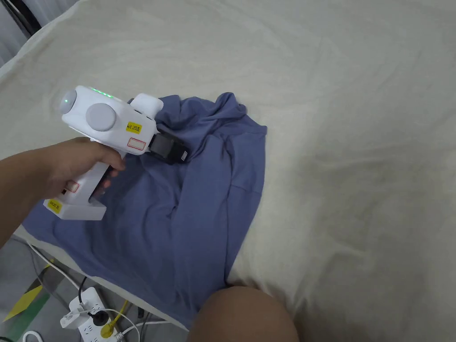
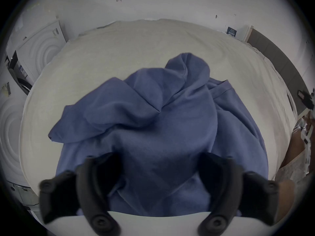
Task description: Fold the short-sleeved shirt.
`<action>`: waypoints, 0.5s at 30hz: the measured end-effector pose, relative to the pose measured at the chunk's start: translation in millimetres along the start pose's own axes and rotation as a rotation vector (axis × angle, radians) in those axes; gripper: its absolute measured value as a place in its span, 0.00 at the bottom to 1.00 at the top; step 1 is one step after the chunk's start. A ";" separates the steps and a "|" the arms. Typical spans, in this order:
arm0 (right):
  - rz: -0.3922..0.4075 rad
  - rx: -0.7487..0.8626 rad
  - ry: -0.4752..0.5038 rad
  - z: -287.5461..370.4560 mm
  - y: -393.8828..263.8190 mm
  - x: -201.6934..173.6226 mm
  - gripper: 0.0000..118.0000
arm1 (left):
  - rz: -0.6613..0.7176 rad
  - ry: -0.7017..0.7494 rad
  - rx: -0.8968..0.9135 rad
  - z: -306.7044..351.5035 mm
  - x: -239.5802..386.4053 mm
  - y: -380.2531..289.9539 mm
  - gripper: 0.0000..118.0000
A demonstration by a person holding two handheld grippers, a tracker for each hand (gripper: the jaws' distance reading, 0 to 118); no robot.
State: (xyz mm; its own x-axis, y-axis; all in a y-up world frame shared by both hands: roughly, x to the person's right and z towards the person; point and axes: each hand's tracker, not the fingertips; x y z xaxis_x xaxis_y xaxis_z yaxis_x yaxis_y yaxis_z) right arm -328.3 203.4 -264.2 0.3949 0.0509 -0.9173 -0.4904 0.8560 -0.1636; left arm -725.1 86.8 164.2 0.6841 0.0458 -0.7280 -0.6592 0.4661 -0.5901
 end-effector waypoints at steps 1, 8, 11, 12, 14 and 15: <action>0.000 0.001 -0.003 0.5 0.8 -0.1 0.00 | 0.002 0.028 -0.009 -3.5 1.7 0.0 0.65; -0.005 -0.003 -0.009 -2.8 -0.4 3.3 0.00 | 0.119 0.003 0.066 20.5 -22.9 -6.9 0.00; -0.006 -0.005 -0.003 -4.0 -3.0 3.7 0.00 | 0.106 0.037 0.092 22.7 -21.3 -16.6 0.00; -0.007 -0.005 -0.004 -3.6 -3.1 3.2 0.00 | 0.122 0.023 0.116 26.6 -20.5 -19.3 0.00; -0.009 -0.004 0.000 -2.8 -3.7 1.7 0.00 | 0.170 0.031 0.173 36.1 -19.8 -25.0 0.00; -0.009 -0.004 0.002 -2.1 -3.8 1.4 0.00 | 0.173 0.030 0.209 43.4 -19.1 -28.8 0.00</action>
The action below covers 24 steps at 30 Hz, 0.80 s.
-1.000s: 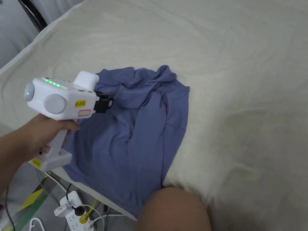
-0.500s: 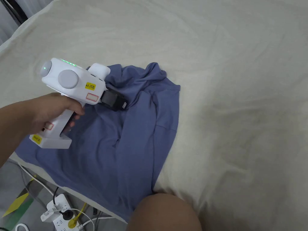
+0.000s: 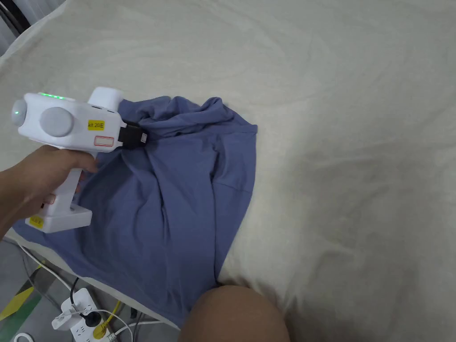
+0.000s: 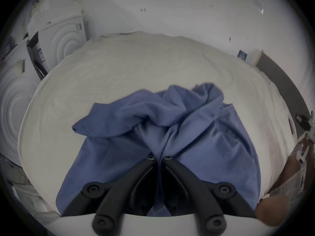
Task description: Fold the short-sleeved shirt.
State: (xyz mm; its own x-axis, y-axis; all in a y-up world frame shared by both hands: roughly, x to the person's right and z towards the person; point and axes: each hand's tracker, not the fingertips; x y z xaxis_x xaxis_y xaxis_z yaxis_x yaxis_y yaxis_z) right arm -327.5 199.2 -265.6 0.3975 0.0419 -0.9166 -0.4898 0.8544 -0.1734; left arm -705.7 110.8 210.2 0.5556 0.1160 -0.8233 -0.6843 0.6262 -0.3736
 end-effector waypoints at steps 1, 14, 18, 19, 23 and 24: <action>0.002 0.001 0.002 0.7 -0.2 -0.4 0.00 | 0.013 -0.008 0.018 6.9 1.1 -1.6 0.00; -0.051 0.084 0.018 42.3 -0.4 17.8 0.00 | 0.061 -0.140 0.413 170.8 89.5 -6.0 0.00; -0.081 0.138 0.012 72.5 1.2 36.4 0.00 | 0.008 -0.196 0.587 232.5 149.9 15.1 0.00; -0.086 0.154 0.007 79.7 1.2 41.3 0.00 | -0.010 -0.234 0.618 246.5 164.4 23.1 0.00; -0.100 0.208 -0.029 113.4 2.3 69.7 0.00 | -0.123 -0.323 0.724 296.6 240.2 59.9 0.00; -0.111 0.226 -0.038 123.1 1.3 78.8 0.00 | -0.157 -0.363 0.733 303.7 262.4 70.9 0.00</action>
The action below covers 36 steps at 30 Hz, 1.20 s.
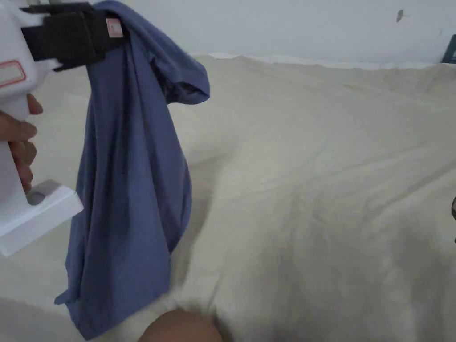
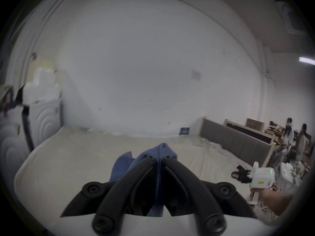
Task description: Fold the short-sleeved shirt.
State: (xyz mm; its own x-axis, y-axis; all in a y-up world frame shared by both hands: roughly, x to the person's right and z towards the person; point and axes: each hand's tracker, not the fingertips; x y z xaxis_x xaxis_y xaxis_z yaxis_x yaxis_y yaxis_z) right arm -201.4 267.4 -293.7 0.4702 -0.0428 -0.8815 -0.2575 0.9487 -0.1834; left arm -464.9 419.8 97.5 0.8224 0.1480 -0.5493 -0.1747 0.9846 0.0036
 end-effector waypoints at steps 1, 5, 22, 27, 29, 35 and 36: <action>-0.009 0.012 -0.011 7.1 0.8 10.6 0.00 | -0.030 -0.002 0.066 -7.6 19.7 12.9 0.00; -0.034 0.052 -0.068 36.7 1.9 48.9 0.00 | -0.022 -0.142 0.135 -63.5 84.2 58.5 0.00; -0.102 0.058 -0.317 70.8 -11.6 140.3 0.00 | 0.088 -0.347 0.247 -341.8 232.8 117.7 0.00; -0.094 0.041 -0.324 59.6 -13.1 140.4 0.00 | 0.127 -0.339 0.112 -366.3 185.1 35.3 0.00; -0.086 0.032 -0.315 51.7 -12.7 136.7 0.00 | 0.086 -0.294 0.014 -360.3 148.5 -11.7 0.00; -0.060 0.015 -0.269 30.9 -10.0 116.0 0.00 | 0.083 -0.013 -0.314 -304.6 22.6 -170.4 0.00; -0.059 0.013 -0.263 26.7 -9.1 112.2 0.00 | 0.065 0.038 -0.399 -294.1 1.5 -192.6 0.00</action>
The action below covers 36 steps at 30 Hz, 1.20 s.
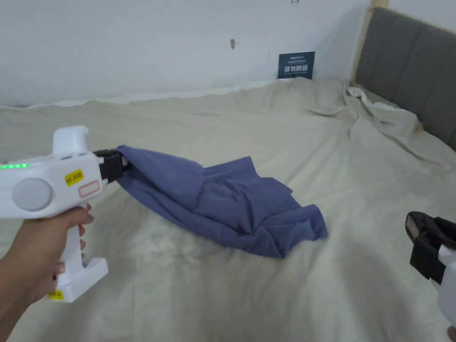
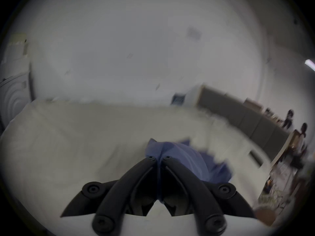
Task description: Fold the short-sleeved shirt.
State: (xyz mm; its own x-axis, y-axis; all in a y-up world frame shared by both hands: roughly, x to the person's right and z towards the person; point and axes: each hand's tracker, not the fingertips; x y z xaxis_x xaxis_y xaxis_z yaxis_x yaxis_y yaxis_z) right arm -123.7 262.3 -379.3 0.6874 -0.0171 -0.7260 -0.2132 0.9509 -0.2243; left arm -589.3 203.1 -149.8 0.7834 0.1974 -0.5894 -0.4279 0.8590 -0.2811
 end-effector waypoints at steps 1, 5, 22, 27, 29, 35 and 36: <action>0.001 -0.003 0.007 -2.7 0.4 -4.2 0.00 | -0.028 0.033 -0.087 -1.8 -20.6 -17.9 0.00; 0.020 -0.010 0.033 -8.7 5.1 -28.0 0.00 | -0.059 0.054 -0.372 7.9 -68.9 -59.2 0.00; 0.049 0.009 0.087 1.0 21.4 -69.8 0.00 | -0.379 -0.414 -0.677 80.7 -40.1 -94.2 0.00; 0.051 0.015 0.091 7.4 23.0 -71.0 0.00 | -0.402 -0.418 -0.717 71.1 -38.3 -107.2 0.01; 0.052 0.016 0.091 9.9 23.7 -71.3 0.00 | -0.411 -0.430 -0.730 69.2 -40.1 -108.6 0.12; 0.053 0.022 0.104 17.5 23.2 -70.5 0.00 | -0.454 -0.600 -0.725 126.6 -52.9 -82.3 0.99; 0.055 0.023 0.109 18.9 22.5 -71.7 0.00 | -0.398 -0.590 -0.660 142.0 -57.0 -72.6 0.99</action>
State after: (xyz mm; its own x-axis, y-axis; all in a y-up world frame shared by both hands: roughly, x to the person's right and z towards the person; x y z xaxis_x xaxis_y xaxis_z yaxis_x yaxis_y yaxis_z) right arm -164.7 290.8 -320.0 0.5952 0.0029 -0.8036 -0.2320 0.9580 -0.1683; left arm -538.9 196.6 11.7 0.9487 0.3094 0.0651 -0.1083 0.5115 -0.8524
